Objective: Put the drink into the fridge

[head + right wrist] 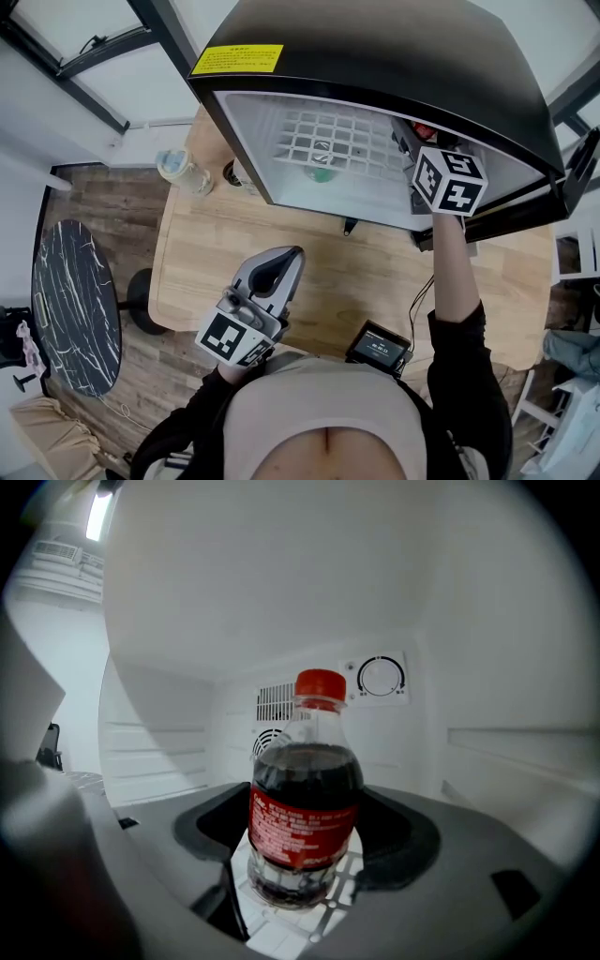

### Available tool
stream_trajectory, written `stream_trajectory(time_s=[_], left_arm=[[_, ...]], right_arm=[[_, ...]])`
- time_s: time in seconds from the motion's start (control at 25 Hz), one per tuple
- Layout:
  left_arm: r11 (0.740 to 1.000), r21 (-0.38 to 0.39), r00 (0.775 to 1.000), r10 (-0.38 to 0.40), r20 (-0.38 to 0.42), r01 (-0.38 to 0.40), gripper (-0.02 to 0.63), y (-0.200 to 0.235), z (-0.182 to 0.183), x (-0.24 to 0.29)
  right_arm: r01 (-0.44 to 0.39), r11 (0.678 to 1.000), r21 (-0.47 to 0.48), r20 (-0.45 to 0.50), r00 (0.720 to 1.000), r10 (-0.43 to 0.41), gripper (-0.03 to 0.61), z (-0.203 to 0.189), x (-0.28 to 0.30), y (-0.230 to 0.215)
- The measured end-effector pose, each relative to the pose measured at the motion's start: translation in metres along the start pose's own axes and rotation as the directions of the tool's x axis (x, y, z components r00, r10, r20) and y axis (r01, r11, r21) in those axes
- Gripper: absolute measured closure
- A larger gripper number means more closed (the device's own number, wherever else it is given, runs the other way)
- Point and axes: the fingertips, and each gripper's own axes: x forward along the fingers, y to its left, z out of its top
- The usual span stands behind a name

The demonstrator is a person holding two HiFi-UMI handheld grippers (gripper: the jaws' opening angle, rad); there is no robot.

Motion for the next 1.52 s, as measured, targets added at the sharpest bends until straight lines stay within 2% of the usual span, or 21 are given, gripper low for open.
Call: stream_trajectory(time_s=[0.24, 0.56, 0.8, 1.0, 1.52], left_arm=[[1.000, -0.001, 1.000, 0.007, 0.000, -0.007, 0.609, 0.0005, 0.0001, -0.0026], [1.000, -0.001, 1.000, 0.007, -0.002, -0.007, 0.609, -0.0016, -0.0007, -0.0031], [1.000, 0.000, 1.000, 0.003, -0.001, -0.003, 0.609, -0.0037, 0.0001, -0.0019], [1.000, 0.001, 1.000, 0.007, -0.003, -0.007, 0.609, -0.0037, -0.0002, -0.0030], [1.000, -0.001, 1.000, -0.010, -0.004, 0.010, 0.609, -0.0076, -0.0005, 0.0002]], right_arm=[[0.021, 1.000, 0.007, 0.018, 1.000, -0.021, 0.236, 0.0024, -0.0028, -0.0030], [-0.006, 1.000, 0.017, 0.034, 0.999, 0.005, 0.238, 0.0037, -0.0053, -0.0008], [-0.011, 1.000, -0.009, 0.047, 0.999, 0.011, 0.238, 0.0043, -0.0074, 0.0000], [0.020, 0.999, -0.051, 0.057, 0.998, -0.017, 0.242, 0.0081, -0.0072, -0.0001], [0.021, 0.999, -0.043, 0.040, 0.999, -0.019, 0.242, 0.0043, -0.0082, -0.0020]])
